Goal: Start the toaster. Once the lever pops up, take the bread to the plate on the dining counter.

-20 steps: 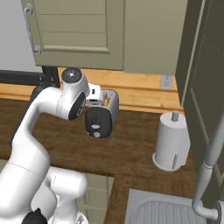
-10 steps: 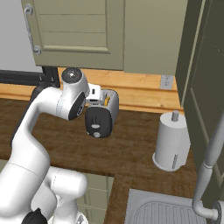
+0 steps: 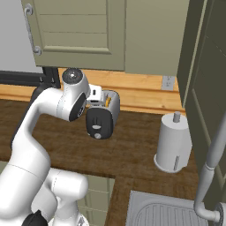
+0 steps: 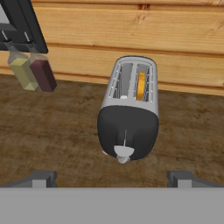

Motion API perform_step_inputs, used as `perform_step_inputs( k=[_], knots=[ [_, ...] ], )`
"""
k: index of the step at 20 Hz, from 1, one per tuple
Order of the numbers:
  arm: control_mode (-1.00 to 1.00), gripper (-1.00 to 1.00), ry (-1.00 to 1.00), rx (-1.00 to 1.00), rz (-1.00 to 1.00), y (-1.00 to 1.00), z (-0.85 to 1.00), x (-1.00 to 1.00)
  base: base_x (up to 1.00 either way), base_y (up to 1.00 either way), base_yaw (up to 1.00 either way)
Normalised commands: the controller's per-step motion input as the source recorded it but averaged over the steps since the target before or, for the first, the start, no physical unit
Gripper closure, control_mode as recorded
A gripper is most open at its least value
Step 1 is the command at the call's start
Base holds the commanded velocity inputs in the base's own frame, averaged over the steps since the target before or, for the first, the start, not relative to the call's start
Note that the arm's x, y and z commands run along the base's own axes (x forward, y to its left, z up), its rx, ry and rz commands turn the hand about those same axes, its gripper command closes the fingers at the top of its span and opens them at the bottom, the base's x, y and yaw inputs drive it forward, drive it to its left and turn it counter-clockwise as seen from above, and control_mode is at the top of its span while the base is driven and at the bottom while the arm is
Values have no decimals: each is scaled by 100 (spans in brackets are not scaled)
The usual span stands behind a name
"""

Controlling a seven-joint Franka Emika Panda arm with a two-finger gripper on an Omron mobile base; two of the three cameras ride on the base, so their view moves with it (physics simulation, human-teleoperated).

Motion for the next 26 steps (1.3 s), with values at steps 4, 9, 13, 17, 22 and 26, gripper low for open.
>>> perform_step_inputs(
  k=[4,9,13,17,22,26],
  knots=[
    [-100,-100,0,0,0,0,0,0,0,0,0],
    [-100,-100,0,0,0,-1,-2,0,0,0,0],
    [-100,-100,-1,0,0,-1,-6,1,0,0,0],
    [-100,-100,-5,0,-1,0,-12,11,0,0,0],
    [-100,-100,0,5,-2,0,-8,20,0,0,0],
    [-100,-100,0,4,-2,-1,0,34,0,0,0]
  ],
)
